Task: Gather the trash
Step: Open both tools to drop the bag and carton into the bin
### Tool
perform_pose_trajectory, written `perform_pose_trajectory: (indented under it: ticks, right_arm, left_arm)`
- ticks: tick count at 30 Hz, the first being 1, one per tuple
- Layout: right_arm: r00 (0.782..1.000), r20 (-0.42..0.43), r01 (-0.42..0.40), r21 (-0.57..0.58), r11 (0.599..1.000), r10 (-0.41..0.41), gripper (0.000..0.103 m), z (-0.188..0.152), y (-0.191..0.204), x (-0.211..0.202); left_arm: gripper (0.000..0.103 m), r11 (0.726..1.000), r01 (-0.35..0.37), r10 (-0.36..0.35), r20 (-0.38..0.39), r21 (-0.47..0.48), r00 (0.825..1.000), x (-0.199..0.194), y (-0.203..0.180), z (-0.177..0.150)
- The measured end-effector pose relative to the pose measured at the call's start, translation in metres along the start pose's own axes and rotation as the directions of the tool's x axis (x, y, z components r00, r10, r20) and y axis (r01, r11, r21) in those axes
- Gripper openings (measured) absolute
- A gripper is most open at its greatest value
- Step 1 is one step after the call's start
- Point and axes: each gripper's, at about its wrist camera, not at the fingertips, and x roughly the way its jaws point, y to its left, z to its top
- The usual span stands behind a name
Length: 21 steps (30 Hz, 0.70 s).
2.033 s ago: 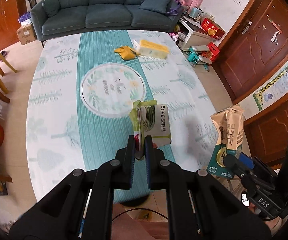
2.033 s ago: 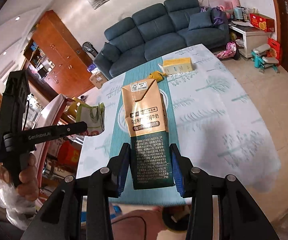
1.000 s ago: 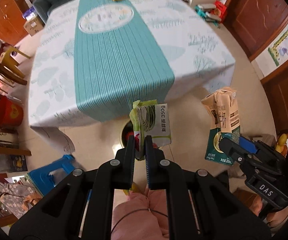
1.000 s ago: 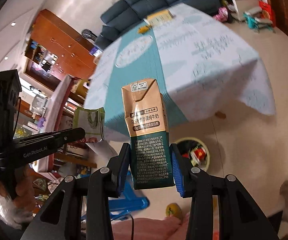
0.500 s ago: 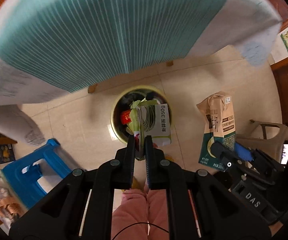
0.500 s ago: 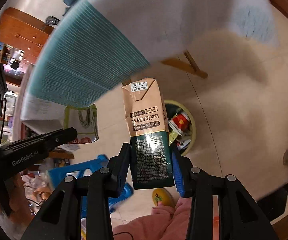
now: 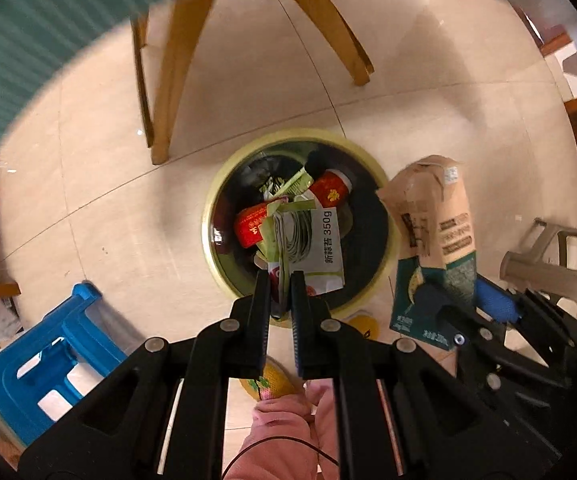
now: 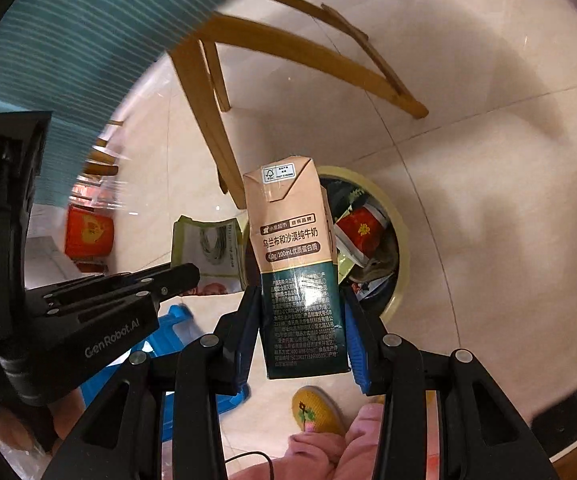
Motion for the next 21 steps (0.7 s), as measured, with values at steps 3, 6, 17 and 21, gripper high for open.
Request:
perform_pose_trajectory:
  ticks: [3,6,17,21]
  right_arm:
    - [1.0,-0.026,-0.014,0.01,1.0,0.014,0.04,0.008,-0.005,0.022]
    - [0.999,-0.039,-0.021,0.0,1.0,0.021,0.04,0.019,-0.01,0.036]
    - [1.0,-0.022,0.013,0.025,1.0,-0.012,0.065,0.037,-0.021,0.052]
    - [1.0,-0.011,0.008,0.039,0.999,-0.007,0.067,0.032,-0.019,0.047]
  left_arm:
    - [0.007,0.999,-0.01,0.01,-0.02,0.031,1.0,0.018,-0.005,0.004]
    - [0.009,0.999,-0.01,0.01,-0.011,0.037,1.0,0.03,-0.004,0.009]
    - [0.056,0.998,-0.052,0.053,0.054,-0.024,0.997,0.028,0.019,0.007]
    - [0.059,0.998,-0.062,0.063,0.074,-0.019,0.995,0.013,0.022,-0.001]
